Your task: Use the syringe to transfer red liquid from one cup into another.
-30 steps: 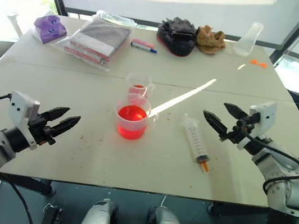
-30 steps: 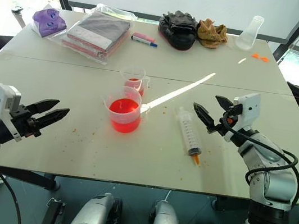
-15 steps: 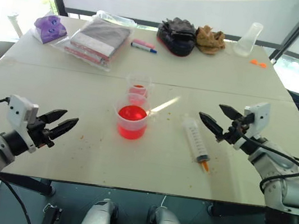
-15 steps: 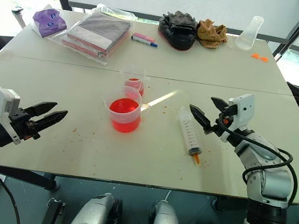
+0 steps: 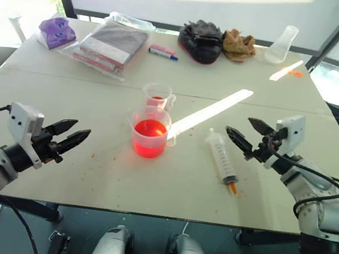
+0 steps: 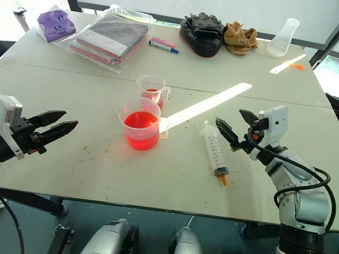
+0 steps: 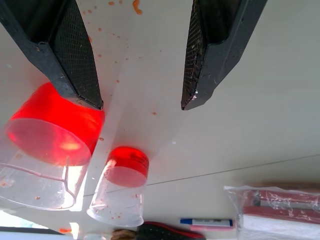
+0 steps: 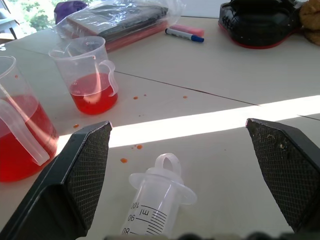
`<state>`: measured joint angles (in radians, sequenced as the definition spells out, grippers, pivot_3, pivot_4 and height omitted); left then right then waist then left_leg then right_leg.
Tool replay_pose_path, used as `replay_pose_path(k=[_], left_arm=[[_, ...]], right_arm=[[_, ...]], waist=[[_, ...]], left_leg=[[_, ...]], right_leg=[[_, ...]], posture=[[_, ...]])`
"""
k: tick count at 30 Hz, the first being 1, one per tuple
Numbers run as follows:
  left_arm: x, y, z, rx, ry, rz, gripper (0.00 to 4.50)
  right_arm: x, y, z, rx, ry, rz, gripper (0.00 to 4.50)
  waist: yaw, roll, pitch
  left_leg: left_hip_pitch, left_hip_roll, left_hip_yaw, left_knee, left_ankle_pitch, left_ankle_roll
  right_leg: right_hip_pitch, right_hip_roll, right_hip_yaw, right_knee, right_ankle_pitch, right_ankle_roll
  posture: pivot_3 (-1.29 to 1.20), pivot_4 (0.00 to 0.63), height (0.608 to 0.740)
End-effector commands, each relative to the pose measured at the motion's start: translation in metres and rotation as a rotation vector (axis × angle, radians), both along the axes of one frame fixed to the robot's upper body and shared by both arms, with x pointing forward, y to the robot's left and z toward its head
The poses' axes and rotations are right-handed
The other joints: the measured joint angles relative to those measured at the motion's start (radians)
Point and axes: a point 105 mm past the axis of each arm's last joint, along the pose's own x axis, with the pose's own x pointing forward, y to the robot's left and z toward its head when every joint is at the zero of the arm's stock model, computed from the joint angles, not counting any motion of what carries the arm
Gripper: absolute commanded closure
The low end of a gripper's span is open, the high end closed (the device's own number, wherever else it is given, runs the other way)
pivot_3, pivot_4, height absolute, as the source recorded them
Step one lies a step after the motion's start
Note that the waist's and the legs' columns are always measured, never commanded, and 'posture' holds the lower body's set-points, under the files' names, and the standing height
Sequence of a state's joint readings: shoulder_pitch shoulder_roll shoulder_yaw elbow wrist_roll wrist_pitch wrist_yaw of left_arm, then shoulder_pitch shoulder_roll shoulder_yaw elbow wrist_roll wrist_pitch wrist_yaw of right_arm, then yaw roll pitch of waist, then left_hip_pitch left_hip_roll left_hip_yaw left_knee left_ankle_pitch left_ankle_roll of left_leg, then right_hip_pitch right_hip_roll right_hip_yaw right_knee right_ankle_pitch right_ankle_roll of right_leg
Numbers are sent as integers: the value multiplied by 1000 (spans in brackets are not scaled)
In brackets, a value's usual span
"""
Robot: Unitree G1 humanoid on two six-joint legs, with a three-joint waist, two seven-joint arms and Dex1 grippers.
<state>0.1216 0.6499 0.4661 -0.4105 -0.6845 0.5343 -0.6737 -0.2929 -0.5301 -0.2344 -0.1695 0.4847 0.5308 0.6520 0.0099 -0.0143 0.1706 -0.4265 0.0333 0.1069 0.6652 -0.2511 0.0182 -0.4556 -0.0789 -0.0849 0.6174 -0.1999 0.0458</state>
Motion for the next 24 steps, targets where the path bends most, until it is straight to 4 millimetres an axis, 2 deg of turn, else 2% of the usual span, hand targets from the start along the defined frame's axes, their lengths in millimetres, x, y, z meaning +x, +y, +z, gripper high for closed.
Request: replay_pose_path(k=[1, 24], left_arm=[[0, 1, 9, 21, -35, -10, 1915], [3, 1, 15, 67, -23, -66, 1915]], right_arm=[[-4, -2, 13, -7, -57, -10, 29], [-10, -13, 11, -48, -25, -16, 29]], waist=[[0, 0, 0], [0, 0, 0]], left_leg=[[0, 0, 0, 0, 0, 0], [0, 0, 0, 0, 0, 0]], right_leg=[[0, 0, 0, 0, 0, 0], [0, 0, 0, 0, 0, 0]], posture=[[0, 150, 740], [0, 150, 740]])
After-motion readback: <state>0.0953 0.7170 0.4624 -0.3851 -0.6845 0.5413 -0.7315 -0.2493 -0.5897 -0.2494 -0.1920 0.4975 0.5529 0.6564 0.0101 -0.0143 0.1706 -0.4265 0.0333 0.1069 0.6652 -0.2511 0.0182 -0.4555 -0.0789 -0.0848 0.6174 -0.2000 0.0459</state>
